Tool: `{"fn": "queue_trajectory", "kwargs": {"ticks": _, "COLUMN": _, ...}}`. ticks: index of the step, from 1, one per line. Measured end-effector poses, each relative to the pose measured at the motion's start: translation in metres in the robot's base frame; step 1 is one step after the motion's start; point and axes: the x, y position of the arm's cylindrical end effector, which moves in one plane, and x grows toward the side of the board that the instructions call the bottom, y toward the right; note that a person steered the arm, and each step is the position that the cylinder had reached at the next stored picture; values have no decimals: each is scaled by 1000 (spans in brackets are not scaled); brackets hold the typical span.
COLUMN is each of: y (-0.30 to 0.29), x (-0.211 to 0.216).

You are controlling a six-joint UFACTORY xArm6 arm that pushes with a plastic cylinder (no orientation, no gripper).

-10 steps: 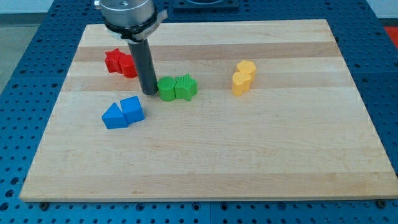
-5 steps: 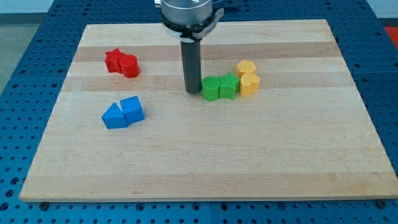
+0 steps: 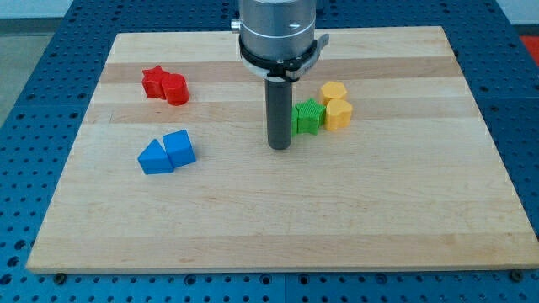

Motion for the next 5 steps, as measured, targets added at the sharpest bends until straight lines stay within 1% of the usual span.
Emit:
{"fn": "queue_trajectory", "kwargs": {"ticks": 1, "y": -4, "x": -13}}
{"fn": "queue_trajectory", "kwargs": {"ticks": 3, "y": -15, "x": -54}}
{"fn": "queue_trajectory", "kwargs": {"ticks": 5, "y": -31, "x": -56}}
